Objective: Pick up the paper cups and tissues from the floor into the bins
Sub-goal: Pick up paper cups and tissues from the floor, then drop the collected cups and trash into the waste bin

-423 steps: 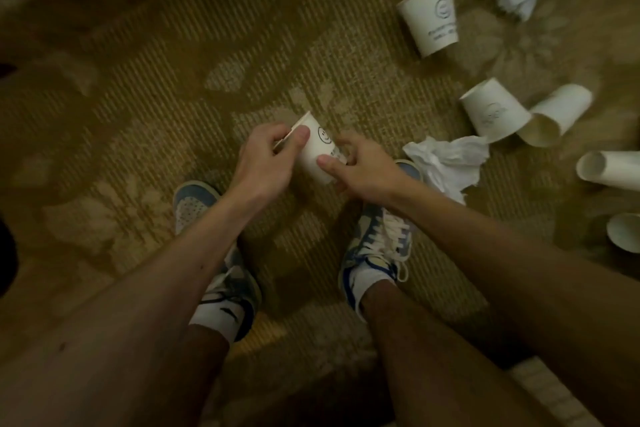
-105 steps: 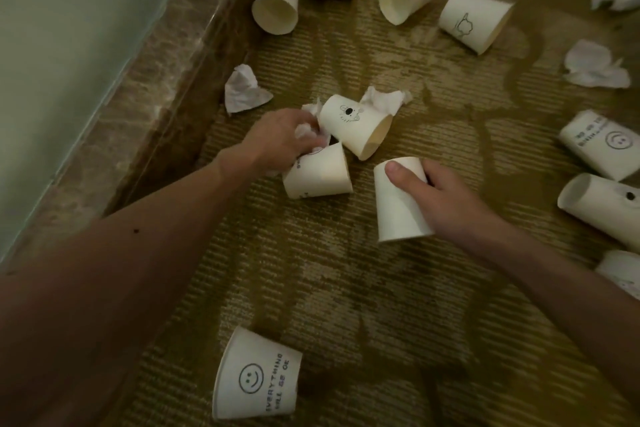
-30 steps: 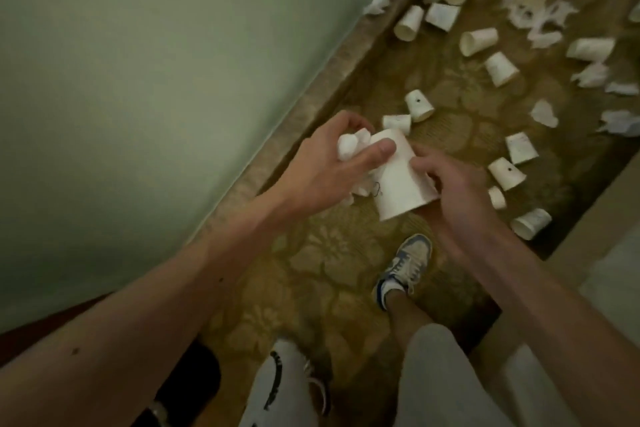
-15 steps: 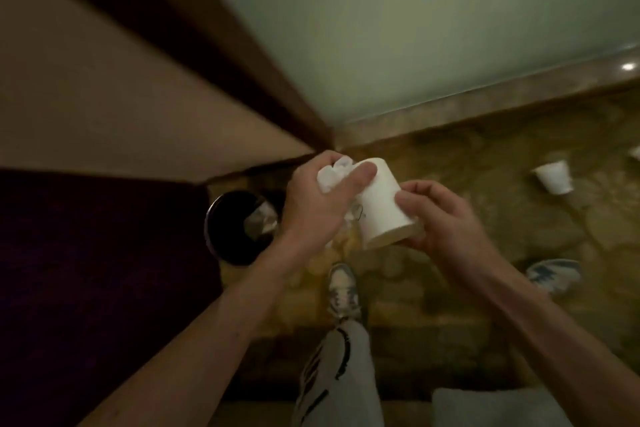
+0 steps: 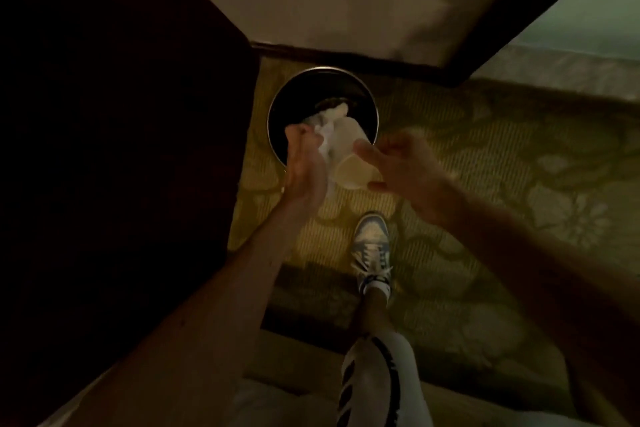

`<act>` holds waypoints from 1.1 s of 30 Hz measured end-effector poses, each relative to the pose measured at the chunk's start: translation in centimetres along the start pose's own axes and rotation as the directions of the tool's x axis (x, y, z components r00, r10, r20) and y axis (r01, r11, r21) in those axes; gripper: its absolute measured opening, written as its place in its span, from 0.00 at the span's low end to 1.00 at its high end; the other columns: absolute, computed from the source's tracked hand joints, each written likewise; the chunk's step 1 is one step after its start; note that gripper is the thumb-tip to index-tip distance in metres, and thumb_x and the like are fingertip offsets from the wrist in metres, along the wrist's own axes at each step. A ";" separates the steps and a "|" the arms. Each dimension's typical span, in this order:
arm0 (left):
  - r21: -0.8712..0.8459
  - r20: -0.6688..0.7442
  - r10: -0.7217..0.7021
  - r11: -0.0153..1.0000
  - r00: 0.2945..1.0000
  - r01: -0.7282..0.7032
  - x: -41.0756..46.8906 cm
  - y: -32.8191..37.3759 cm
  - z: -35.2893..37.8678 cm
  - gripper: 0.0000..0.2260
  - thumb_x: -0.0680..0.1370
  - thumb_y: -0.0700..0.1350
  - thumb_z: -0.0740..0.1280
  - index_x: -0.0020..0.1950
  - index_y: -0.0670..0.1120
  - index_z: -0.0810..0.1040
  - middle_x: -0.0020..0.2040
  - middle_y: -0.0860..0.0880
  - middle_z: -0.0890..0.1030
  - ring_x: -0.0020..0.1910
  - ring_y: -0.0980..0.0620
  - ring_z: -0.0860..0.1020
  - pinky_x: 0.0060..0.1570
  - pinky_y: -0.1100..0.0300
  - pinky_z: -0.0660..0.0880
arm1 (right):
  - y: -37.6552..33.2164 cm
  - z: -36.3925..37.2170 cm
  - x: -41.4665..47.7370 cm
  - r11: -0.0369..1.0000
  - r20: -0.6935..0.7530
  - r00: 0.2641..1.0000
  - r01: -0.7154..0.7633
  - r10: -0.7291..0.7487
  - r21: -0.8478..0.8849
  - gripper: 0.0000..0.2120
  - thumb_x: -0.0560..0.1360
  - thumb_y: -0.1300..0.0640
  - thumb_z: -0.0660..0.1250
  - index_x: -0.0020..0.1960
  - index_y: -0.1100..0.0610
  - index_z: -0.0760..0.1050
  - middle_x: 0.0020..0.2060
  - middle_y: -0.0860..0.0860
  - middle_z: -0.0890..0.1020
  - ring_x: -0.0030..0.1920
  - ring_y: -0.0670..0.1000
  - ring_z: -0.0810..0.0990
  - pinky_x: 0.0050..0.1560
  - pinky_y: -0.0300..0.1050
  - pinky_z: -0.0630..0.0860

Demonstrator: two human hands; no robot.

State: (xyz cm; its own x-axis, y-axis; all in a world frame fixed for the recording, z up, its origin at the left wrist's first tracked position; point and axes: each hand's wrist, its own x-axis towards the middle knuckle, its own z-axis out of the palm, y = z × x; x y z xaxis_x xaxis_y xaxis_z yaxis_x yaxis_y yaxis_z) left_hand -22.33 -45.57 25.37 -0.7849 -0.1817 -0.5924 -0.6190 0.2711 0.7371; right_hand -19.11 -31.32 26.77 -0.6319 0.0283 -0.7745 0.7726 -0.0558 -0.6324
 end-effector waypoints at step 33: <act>0.374 0.886 0.297 -0.001 0.357 -0.927 -9.4 16.8 15.0 0.16 0.77 0.55 0.65 0.32 0.50 0.68 0.25 0.54 0.69 0.25 0.58 0.68 0.27 0.63 0.57 | 3.4 -20.1 -17.9 0.891 -0.519 0.776 0.119 -0.358 -0.438 0.17 0.71 0.42 0.66 0.53 0.53 0.74 0.41 0.47 0.74 0.38 0.43 0.72 0.37 0.41 0.71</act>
State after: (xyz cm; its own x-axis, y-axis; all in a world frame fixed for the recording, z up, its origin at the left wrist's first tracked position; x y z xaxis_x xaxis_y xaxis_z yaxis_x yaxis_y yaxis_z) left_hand -25.00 -25.10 38.44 -0.4404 0.8528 -0.2807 0.7383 0.5219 0.4274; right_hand -3.98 -11.97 38.18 -0.7358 0.5596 -0.3815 0.6401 0.3907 -0.6615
